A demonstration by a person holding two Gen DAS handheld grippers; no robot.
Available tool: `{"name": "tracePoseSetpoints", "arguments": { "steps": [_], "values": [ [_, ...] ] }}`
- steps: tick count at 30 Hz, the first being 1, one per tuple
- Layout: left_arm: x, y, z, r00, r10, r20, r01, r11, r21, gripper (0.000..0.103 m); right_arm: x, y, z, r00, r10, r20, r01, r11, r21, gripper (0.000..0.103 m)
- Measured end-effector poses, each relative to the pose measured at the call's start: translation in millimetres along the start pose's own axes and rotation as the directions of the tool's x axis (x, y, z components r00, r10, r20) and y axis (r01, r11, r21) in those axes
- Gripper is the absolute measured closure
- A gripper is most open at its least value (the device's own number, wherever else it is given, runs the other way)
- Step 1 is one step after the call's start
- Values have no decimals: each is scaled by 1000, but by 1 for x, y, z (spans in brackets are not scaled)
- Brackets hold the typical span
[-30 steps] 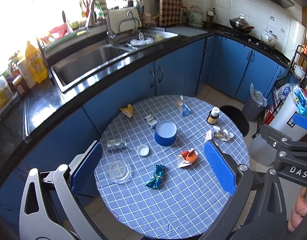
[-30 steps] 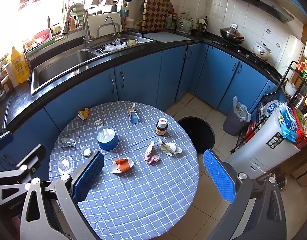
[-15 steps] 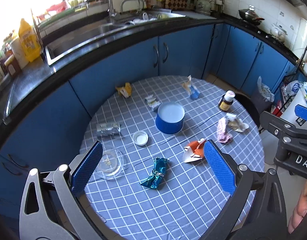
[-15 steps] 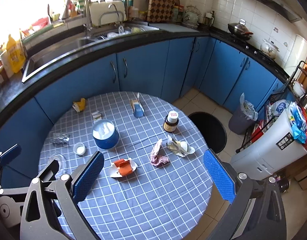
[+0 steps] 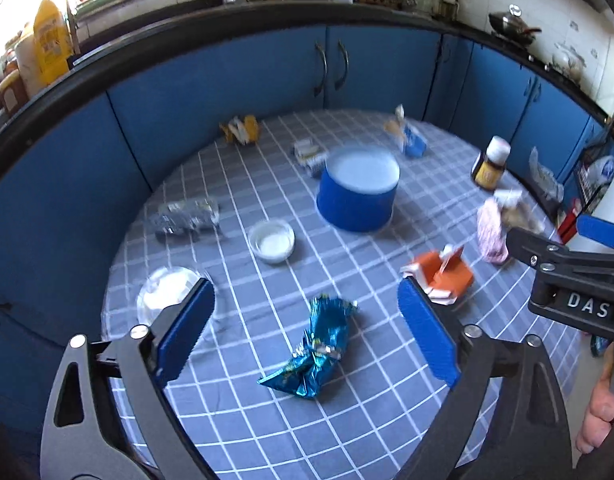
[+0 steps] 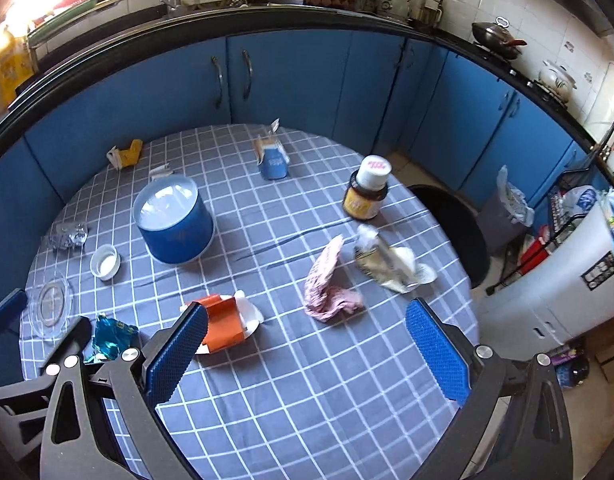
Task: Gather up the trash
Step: 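Grasp the blue crumpled wrapper with the left tool while the right tool grasps the orange paper box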
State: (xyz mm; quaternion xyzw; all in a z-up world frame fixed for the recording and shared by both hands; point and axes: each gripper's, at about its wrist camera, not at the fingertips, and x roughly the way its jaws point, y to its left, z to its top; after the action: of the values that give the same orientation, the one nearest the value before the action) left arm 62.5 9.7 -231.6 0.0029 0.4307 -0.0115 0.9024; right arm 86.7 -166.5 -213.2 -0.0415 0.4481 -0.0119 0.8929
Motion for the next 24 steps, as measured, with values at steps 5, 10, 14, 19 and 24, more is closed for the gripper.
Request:
{"name": "tracePoseSetpoints", "arguments": {
  "steps": [5,10,14,19,24],
  "values": [
    [23,-2,-20,999,10,-42,-9,1000,16,14,12,7,-17,1000,27,4,-26,998,-65,7],
    [39,-5,-29,998,-21,-67,23,999,25,14,17,17,-23,999,39,23,-36,989,-144,7],
    [49,-14,-28,996,-52,-78,56,997,47,20,26,15,-22,999,54,9,-52,991,-126,7],
    [60,-16,-25,992,-68,-102,73,996,48,40,36,19,-17,997,79,6,-77,990,-122,7],
    [57,-1,-22,989,-101,-110,107,993,51,70,43,37,-11,992,124,7,-122,983,-134,7]
  ]
}}
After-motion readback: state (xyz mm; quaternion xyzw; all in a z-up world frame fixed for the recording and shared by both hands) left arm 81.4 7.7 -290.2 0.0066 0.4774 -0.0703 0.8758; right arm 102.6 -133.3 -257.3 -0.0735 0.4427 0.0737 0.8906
